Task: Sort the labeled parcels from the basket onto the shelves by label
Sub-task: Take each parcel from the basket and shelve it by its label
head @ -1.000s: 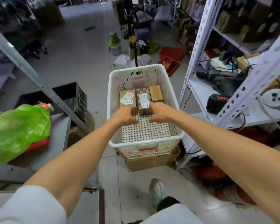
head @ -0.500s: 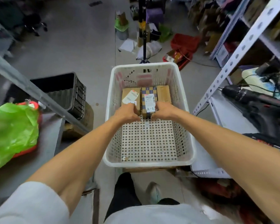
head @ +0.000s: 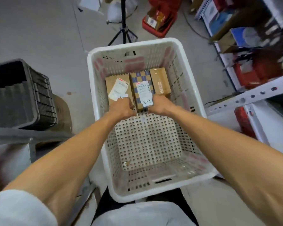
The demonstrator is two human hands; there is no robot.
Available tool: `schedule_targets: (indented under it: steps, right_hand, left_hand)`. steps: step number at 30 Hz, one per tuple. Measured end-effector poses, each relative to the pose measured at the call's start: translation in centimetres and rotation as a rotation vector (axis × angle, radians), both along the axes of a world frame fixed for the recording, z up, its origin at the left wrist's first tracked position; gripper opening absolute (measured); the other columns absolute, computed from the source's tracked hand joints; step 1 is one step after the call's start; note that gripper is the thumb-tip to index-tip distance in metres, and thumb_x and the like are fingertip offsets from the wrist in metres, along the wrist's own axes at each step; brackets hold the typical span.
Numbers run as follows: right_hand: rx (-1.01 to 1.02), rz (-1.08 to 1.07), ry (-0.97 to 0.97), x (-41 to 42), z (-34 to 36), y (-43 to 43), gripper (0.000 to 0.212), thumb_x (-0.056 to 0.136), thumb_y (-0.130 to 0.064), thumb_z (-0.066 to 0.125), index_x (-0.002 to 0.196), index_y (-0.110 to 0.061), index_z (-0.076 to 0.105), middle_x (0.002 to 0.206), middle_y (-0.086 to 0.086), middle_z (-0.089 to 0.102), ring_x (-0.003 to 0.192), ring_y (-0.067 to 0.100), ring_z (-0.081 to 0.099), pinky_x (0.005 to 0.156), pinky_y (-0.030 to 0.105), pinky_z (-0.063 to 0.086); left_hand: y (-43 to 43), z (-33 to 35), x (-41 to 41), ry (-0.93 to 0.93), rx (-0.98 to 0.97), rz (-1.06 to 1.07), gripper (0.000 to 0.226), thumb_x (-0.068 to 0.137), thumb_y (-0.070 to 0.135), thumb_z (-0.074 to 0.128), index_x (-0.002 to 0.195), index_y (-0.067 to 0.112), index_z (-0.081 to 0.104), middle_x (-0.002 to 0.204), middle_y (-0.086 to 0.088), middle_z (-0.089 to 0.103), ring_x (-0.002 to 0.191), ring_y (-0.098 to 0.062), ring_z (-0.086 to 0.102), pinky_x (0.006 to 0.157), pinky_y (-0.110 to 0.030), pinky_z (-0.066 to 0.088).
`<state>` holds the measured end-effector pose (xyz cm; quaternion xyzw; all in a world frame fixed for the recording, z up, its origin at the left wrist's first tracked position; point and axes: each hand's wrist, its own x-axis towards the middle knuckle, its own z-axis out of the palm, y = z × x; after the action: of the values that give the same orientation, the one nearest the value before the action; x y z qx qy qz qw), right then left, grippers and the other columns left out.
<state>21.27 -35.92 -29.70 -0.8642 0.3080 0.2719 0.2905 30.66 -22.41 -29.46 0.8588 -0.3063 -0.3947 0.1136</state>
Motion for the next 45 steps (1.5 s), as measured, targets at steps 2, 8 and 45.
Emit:
schedule_targets:
  steps: [2, 8, 45]
  right_hand:
    - [-0.004, -0.079, 0.016, 1.3, -3.0, -0.2, 0.039, 0.081, -0.027, 0.061, 0.115, -0.008, 0.056, 0.108, 0.011, 0.064, 0.091, 0.030, 0.061, 0.070, 0.034, 0.051]
    - [-0.076, -0.305, 0.084, 2.8, -12.9, -2.0, 0.087, 0.079, -0.035, 0.072, 0.143, -0.001, 0.023, 0.140, 0.024, 0.035, 0.127, 0.039, 0.037, 0.099, 0.042, 0.041]
    - [0.544, -0.909, -0.261, -3.9, -26.5, -2.4, 0.077, 0.074, -0.008, 0.082, 0.137, -0.012, 0.039, 0.126, 0.007, 0.063, 0.111, 0.023, 0.063, 0.096, 0.045, 0.051]
  left_hand:
    - [-0.9, -2.2, 1.1, 0.011, -0.008, 0.001, 0.039, 0.078, 0.028, 0.070, 0.111, 0.012, 0.056, 0.101, -0.008, 0.065, 0.092, -0.026, 0.061, 0.082, -0.041, 0.053]
    - [-3.6, -10.1, 3.1, 0.011, 0.054, -0.072, 0.034, 0.082, 0.027, 0.065, 0.109, 0.010, 0.054, 0.104, -0.012, 0.062, 0.095, -0.029, 0.059, 0.079, -0.040, 0.053]
    - [-2.0, -16.4, -1.5, 0.160, 0.143, 0.174, 0.014, 0.089, 0.025, 0.057, 0.096, 0.013, 0.057, 0.095, -0.007, 0.060, 0.089, -0.027, 0.063, 0.082, -0.041, 0.054]
